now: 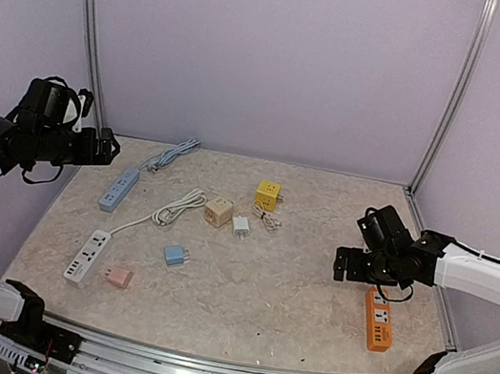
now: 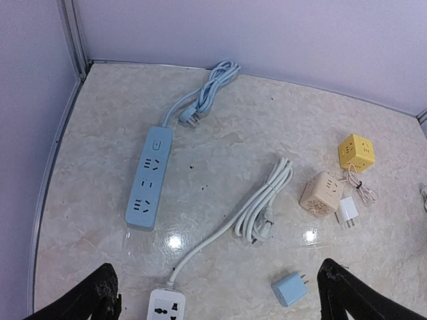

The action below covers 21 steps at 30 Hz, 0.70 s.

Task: Insert the plug
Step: Move the plug to the center of the board, then move the socket to the center of the board.

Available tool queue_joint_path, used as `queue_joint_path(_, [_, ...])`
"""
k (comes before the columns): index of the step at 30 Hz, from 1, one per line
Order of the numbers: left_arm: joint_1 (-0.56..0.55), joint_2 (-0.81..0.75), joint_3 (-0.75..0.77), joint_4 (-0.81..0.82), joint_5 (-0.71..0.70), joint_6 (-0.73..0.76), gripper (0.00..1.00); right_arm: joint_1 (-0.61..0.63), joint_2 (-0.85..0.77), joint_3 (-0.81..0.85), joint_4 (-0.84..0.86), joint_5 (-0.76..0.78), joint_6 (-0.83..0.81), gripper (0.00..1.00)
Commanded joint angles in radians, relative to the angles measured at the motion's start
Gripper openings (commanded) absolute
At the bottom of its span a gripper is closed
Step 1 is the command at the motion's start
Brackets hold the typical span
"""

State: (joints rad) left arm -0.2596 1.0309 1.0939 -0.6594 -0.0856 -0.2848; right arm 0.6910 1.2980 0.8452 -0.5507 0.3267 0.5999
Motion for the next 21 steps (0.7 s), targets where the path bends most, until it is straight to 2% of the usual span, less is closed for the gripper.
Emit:
queue_joint_path(1, [-0.005,-0.006,0.005,-0.006,0.008,-0.007,0.99,-0.006,-0.092,-0.127,-0.048,0.048,0.276,1.0])
queue_joint_path(10, [-0.01,-0.004,0.006,-0.007,0.012,-0.01,0.99,-0.007,-0.2,-0.279,-0.142,0.106,0.584,1.0])
queue_joint_path(21, [-0.01,0.008,0.005,-0.008,0.008,-0.01,0.99,-0.014,-0.254,-0.385,-0.155,0.092,0.654,1.0])
